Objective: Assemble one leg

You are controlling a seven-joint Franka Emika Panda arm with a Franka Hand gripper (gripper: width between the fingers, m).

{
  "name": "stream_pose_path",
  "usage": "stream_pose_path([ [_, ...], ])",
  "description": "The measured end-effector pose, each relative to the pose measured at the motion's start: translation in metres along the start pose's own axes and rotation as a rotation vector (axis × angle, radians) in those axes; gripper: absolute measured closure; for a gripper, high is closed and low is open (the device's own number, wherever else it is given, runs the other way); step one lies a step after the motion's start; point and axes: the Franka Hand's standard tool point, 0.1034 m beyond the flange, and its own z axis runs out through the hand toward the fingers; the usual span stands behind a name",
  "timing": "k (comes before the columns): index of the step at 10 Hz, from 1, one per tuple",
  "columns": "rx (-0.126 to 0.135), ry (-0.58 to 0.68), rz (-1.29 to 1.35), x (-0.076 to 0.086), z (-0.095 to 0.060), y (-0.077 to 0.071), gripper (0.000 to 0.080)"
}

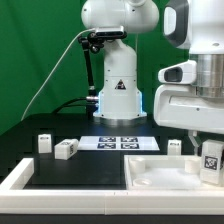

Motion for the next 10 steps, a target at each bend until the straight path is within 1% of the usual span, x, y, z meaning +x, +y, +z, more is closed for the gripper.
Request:
stream_pose_path([
  [2,0.014,-0.004,0.205,0.0011,-0.0001,-0.0001,0.0509],
  [4,0.02,-0.016,0.306,0.0009,-0.0002,-0.0004,0.0509],
  [5,0.023,-0.024,0.351,-0.0011,0.0001,-0.0016,0.0393],
  [6,0.024,-0.024,0.313,-0.0014,0.0001,-0.0018,0.0258],
  [7,0.024,-0.023,0.267,-0.0011,0.0,-0.0016,0.0258],
  [8,0.026,-0.022,0.227,0.0006,-0.0006,-0.0013,0.0172],
  [9,0.023,-0.024,0.182,-0.0008,-0.0007,-0.0019,0.0157],
  [10,0.022,-0.018,0.024,-0.0023,-0.0006,-0.0027,0.0157],
])
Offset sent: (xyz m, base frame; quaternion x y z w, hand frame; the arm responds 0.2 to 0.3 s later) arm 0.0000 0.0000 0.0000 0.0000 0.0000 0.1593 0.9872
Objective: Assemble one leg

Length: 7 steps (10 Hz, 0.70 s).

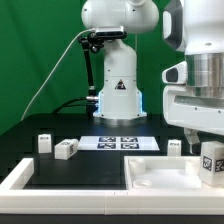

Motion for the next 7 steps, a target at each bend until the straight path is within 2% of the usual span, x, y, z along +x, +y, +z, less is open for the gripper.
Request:
stream_pose_path([
  [4,-0.007,-0.004,-0.51,-0.0009,-0.0024,-0.0024,0.015],
  [7,-0.009,-0.004,-0.778,-0.0016,-0.0018,-0.0022,0.015],
])
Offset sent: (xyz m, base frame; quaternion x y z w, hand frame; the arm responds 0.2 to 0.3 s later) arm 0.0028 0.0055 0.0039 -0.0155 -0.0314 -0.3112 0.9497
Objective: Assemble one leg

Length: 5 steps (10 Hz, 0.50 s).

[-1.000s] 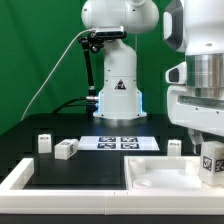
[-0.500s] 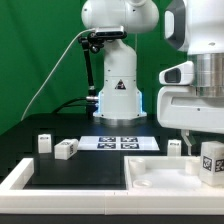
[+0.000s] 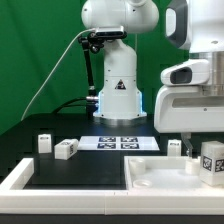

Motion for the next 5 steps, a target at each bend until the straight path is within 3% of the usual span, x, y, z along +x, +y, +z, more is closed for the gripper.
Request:
stream_pose_path([
  [3,-0.015,-0.004,-0.214,-0.0004,0.0012,0.0021,0.015],
  [4,-0.015,-0.004,-0.226,-0.0002,0.0012,0.0027,0.0277],
  [5,-0.015,-0.004,-0.225,-0.0002,0.0012,0.0025,0.0277],
])
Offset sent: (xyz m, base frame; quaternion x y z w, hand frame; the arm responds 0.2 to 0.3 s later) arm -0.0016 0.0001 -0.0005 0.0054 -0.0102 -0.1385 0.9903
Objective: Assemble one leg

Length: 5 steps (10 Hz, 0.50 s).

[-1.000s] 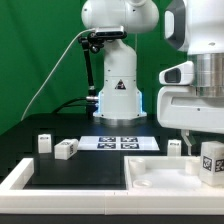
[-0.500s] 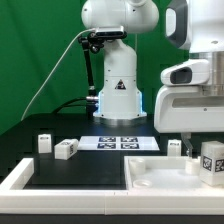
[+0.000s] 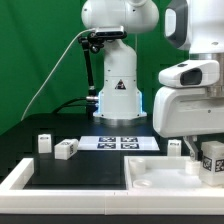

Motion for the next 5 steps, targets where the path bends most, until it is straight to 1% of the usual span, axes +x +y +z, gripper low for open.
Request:
stream_pose_path([
  [1,0.0,0.0,0.0,0.0,0.0,0.0001,0.0416],
  [2,-0.001,0.001,0.001,0.0002,-0.0001,0.001,0.0508],
  [5,0.0,0.0,0.045,0.0,0.0001,0.0014,0.0507],
])
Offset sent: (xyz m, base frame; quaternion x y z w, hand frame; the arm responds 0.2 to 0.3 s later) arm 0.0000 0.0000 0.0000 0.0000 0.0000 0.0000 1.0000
